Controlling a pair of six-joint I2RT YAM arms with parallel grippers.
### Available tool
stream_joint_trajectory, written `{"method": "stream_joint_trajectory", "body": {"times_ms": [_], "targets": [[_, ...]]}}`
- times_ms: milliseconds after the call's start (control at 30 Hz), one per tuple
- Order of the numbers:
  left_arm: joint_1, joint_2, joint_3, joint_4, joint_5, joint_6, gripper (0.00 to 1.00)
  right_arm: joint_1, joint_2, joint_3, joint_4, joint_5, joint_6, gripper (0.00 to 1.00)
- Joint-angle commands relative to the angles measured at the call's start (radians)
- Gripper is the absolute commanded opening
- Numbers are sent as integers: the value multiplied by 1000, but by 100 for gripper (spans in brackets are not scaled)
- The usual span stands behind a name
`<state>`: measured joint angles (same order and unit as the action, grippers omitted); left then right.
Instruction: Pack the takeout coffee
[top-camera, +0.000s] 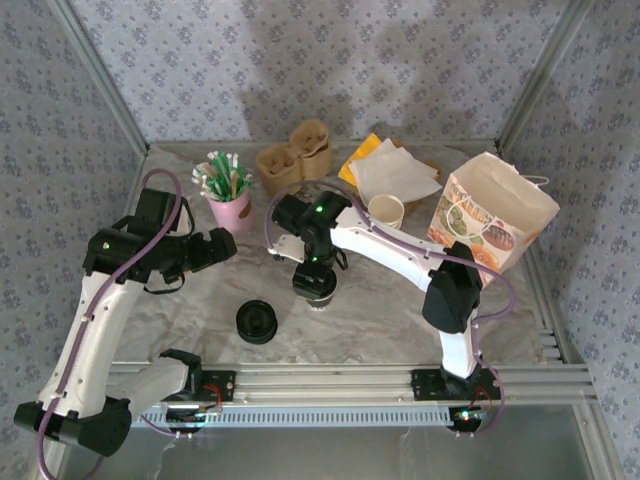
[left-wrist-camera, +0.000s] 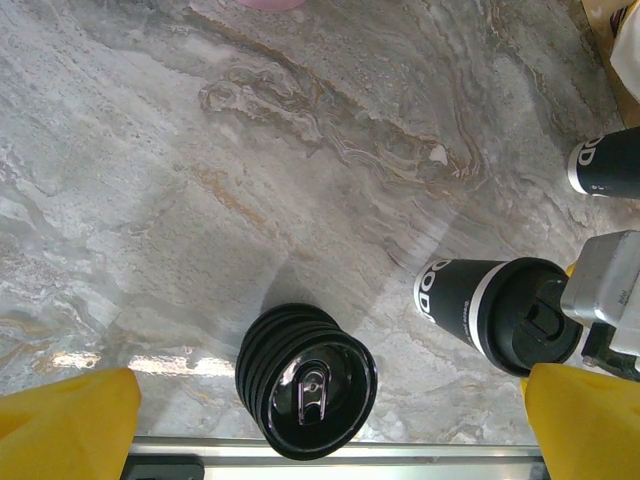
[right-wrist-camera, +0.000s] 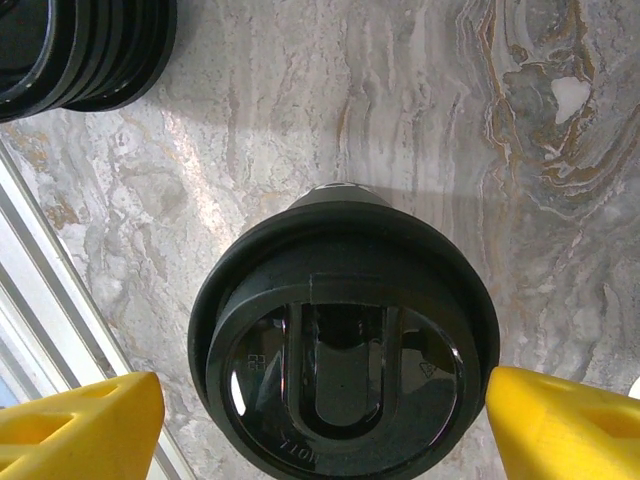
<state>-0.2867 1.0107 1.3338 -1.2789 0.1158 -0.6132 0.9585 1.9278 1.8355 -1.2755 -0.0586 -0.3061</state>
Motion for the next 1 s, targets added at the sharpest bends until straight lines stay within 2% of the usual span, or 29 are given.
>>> {"method": "stream_joint_trajectory", "body": {"times_ms": [0,300,667,967], "targets": [[10,3,21,10,20,16,99,9,26,25,-52,19,-12,83],[20,23,50,18,40,27,99,10,42,28,-71,50,12,82],[21,52,86,12,54,30,99,15,58,28,-61,58,28,70],[23,57,96,9,58,35,100,20,75,18,-65,67,47,67]]}}
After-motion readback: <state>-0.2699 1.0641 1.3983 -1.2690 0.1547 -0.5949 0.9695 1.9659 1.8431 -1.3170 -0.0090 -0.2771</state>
